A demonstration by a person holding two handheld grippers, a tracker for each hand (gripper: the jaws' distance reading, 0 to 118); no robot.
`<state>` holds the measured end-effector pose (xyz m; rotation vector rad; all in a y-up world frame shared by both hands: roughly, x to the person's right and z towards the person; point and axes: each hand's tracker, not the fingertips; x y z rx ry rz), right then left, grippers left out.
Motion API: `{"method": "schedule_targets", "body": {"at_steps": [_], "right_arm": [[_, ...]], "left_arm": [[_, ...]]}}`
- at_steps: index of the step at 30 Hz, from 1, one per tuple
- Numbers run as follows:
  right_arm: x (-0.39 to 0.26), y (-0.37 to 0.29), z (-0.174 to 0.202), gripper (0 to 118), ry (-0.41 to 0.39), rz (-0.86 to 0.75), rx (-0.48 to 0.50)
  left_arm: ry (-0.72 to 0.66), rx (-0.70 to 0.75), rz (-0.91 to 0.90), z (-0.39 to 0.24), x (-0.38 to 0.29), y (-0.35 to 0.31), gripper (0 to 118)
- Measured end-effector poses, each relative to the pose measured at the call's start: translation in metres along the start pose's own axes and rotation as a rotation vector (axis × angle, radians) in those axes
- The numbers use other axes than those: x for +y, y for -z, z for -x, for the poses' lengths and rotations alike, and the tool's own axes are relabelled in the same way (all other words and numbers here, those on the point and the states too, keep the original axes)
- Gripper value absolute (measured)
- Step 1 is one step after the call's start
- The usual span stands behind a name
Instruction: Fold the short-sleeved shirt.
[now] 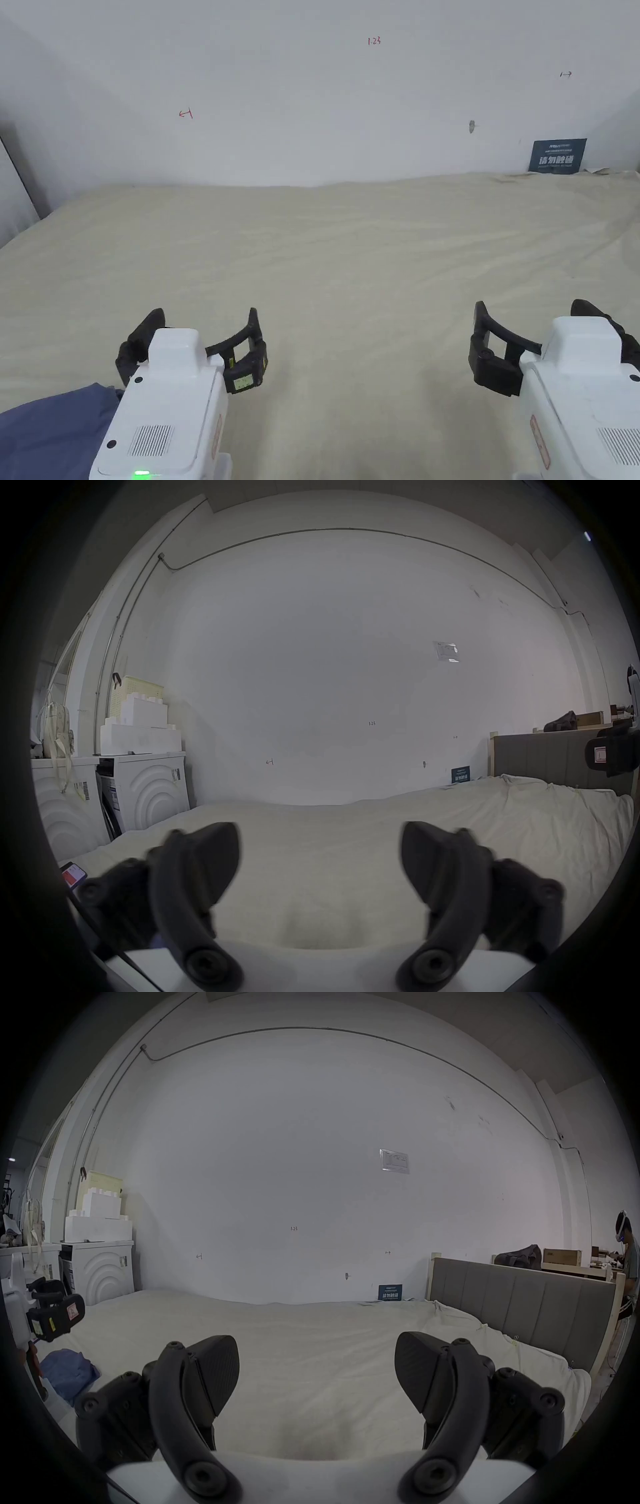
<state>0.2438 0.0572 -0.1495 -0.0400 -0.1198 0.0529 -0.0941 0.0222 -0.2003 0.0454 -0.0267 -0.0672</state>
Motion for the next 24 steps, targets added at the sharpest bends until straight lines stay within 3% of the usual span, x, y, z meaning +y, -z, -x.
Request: {"method": "schedule_targets", "body": {"at_steps": [4, 24], "right_arm": [[0.0001, -0.0005, -0.0007, 116, 0.006, -0.006, -0.001], [0.0028, -0.0043, -0.0026, 118, 0.022, -0.026, -0.015]], "left_arm": [[-0.021, 0.006, -0.026, 0.0009, 0.0014, -0.0043, 118], [-0.016, 0.038, -0.039, 0.0083, 0.0029, -0.0062, 118]]}}
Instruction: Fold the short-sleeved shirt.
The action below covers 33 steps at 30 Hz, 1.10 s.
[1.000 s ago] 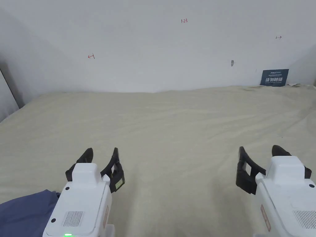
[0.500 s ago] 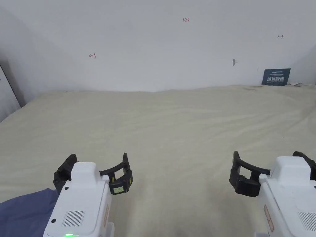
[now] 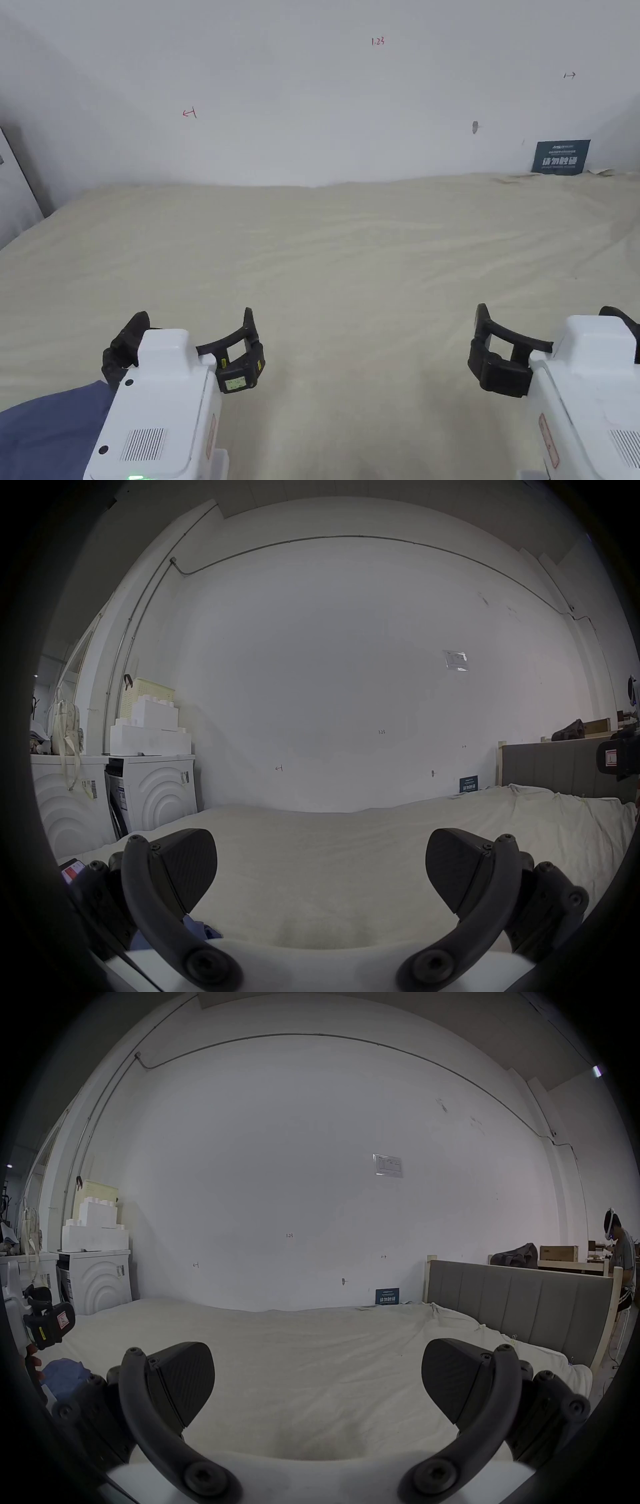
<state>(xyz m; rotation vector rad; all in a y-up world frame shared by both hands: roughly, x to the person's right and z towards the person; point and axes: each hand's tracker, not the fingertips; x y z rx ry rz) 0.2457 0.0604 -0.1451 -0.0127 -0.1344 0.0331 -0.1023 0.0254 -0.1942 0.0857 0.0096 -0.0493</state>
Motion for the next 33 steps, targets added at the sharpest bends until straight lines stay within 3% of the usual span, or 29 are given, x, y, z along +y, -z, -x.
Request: {"method": "schedule_targets", "body": {"at_steps": [33], "right_arm": [[0.0046, -0.0045, 0.0017, 118, -0.009, -0.017, 0.001]], "left_arm": [[0.019, 0.002, -0.004, 0.0012, 0.0005, -0.0036, 118]]}}
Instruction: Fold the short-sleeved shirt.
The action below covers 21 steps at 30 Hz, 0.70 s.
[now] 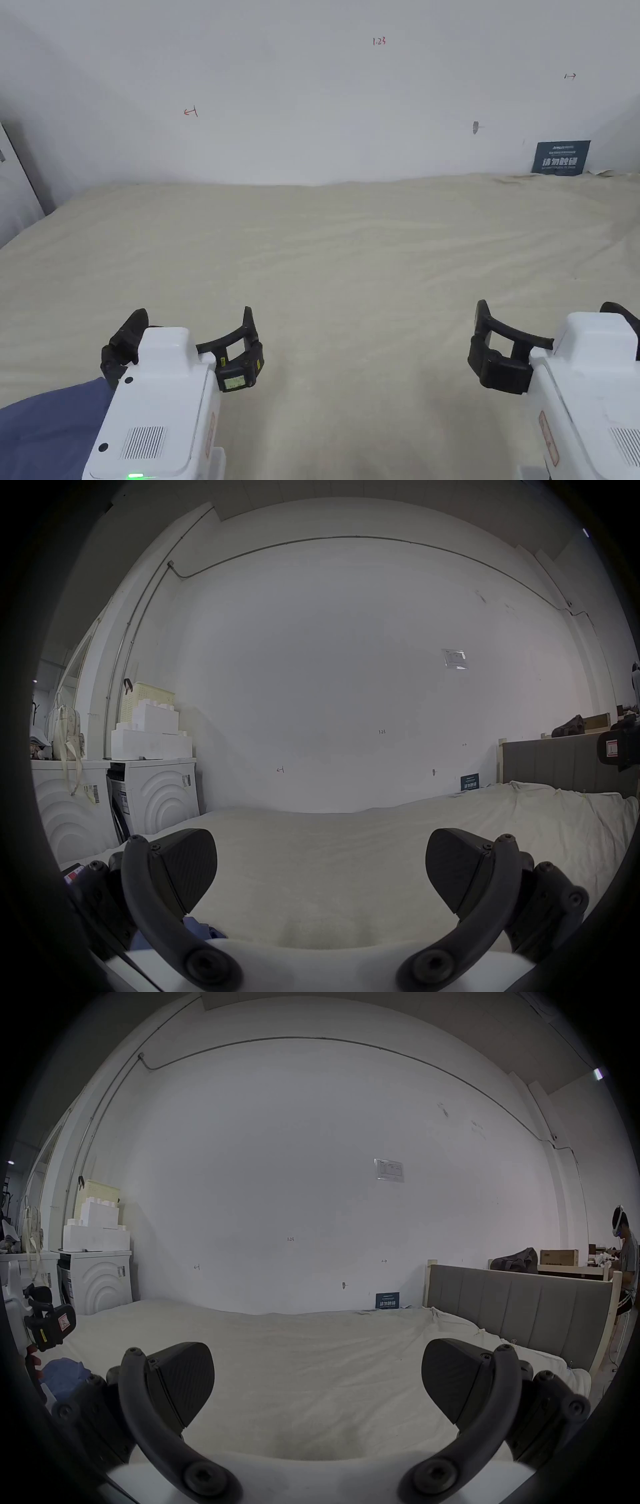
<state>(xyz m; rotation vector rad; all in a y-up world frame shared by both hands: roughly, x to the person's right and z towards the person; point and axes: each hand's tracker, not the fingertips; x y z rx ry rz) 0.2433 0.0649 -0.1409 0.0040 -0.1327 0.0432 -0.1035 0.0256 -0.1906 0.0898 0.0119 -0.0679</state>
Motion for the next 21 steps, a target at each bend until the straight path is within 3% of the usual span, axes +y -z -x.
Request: {"method": "schedule_targets", "body": {"at_steps": [21], "right_arm": [[0.0016, -0.0010, 0.0027, 118, 0.000, -0.003, 0.011]], "left_arm": [[0.016, -0.002, 0.000, 0.0000, -0.0006, -0.0017, 118]]}}
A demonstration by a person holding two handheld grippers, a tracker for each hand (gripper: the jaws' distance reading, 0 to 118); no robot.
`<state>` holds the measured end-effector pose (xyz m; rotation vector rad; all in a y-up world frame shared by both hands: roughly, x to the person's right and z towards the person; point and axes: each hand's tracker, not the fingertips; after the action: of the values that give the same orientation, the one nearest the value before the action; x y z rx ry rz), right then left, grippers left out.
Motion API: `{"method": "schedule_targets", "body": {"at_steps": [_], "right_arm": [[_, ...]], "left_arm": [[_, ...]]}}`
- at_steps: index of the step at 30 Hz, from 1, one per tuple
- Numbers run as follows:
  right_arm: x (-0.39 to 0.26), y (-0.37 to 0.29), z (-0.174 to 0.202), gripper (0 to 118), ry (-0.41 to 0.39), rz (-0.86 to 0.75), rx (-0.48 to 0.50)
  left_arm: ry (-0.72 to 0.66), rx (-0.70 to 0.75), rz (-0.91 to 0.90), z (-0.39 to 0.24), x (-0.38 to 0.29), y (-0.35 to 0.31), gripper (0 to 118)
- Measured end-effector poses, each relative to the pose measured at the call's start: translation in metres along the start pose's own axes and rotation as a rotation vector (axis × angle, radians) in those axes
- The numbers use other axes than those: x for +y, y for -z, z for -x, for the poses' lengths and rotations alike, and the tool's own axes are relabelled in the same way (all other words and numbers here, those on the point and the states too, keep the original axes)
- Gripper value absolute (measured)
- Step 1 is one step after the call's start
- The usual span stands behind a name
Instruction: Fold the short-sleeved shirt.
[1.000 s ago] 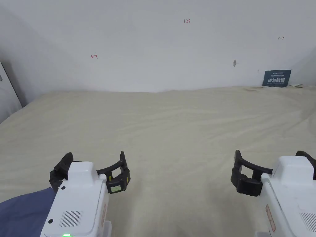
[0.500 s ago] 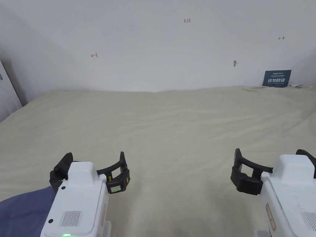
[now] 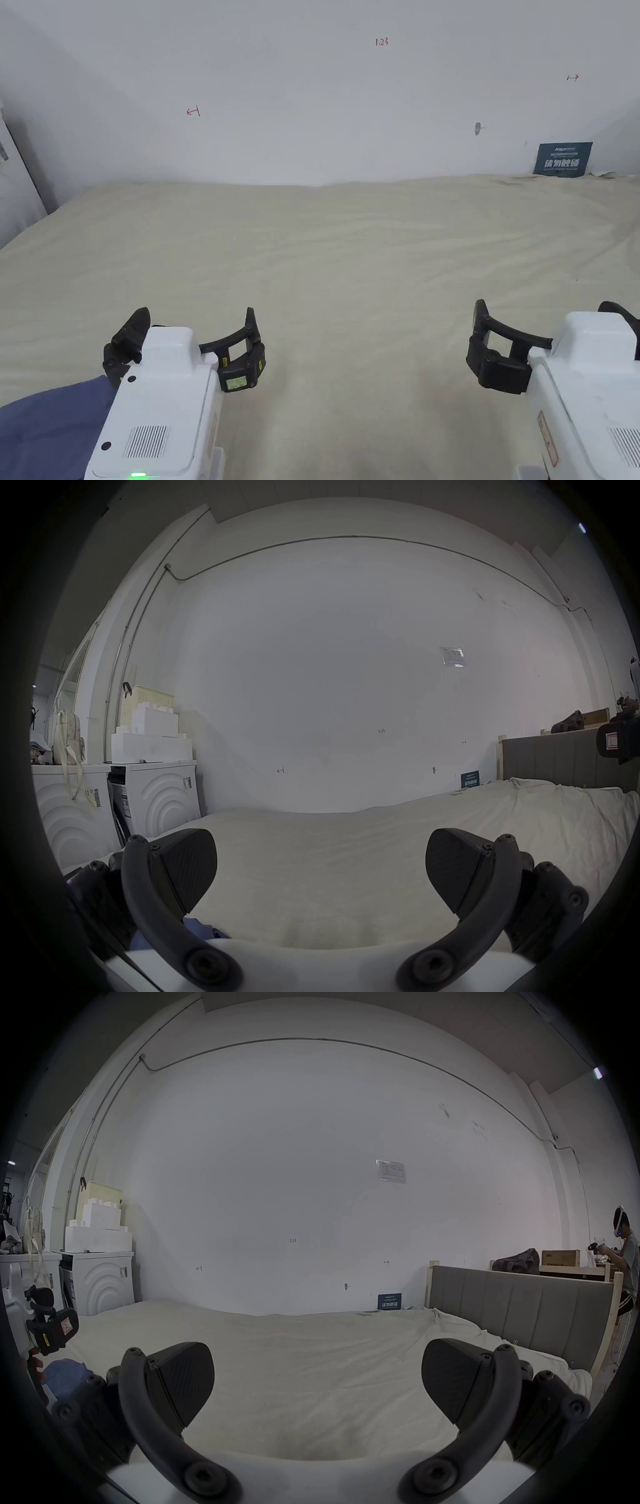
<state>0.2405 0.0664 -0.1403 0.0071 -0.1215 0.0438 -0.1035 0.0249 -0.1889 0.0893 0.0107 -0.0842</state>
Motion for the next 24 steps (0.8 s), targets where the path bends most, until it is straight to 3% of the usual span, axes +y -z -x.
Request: {"method": "schedule_targets", "body": {"at_steps": [24], "right_arm": [[0.0010, -0.0006, 0.0017, 118, -0.006, 0.002, 0.000]], "left_arm": [[-0.004, 0.008, 0.003, 0.0033, 0.0005, -0.0013, 118]]}}
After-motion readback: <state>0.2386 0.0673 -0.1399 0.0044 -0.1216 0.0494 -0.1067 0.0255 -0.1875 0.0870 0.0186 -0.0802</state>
